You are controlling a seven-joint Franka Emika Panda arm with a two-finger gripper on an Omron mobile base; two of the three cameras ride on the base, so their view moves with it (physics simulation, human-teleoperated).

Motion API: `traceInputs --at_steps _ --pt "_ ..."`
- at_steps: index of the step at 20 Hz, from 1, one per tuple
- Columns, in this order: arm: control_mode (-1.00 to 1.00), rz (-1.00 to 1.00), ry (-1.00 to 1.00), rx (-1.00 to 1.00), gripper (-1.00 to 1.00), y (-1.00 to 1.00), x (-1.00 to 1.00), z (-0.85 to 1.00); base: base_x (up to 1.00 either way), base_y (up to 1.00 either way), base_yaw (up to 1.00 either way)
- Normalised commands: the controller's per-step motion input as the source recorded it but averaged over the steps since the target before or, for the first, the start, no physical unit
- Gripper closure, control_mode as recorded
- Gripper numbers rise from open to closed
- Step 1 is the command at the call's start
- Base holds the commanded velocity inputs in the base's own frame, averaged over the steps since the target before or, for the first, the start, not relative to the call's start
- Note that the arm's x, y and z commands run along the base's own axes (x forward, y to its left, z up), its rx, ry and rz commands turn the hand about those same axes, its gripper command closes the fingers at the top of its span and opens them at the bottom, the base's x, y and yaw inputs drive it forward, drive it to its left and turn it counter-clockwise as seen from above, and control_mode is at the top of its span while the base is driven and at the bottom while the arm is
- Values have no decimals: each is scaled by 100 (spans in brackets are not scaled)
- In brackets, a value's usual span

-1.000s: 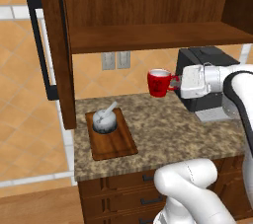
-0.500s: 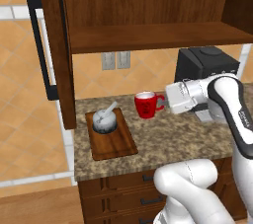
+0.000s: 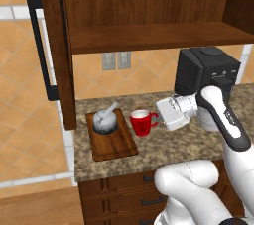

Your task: Pick the kettle from the counter and place it on the tray. Then pick the mug from the cabinet and place it on the tray. Then close the cabinet doors.

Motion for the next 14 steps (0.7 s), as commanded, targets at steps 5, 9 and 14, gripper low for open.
traceInputs --at_steps 5,9,14 --pt "-100 12 -4 0 100 7 28 -59 0 0 0" --pt "-100 9 -4 0 100 4 27 -50 0 0 0" --pt "-100 3 -1 0 100 17 31 -45 0 0 0"
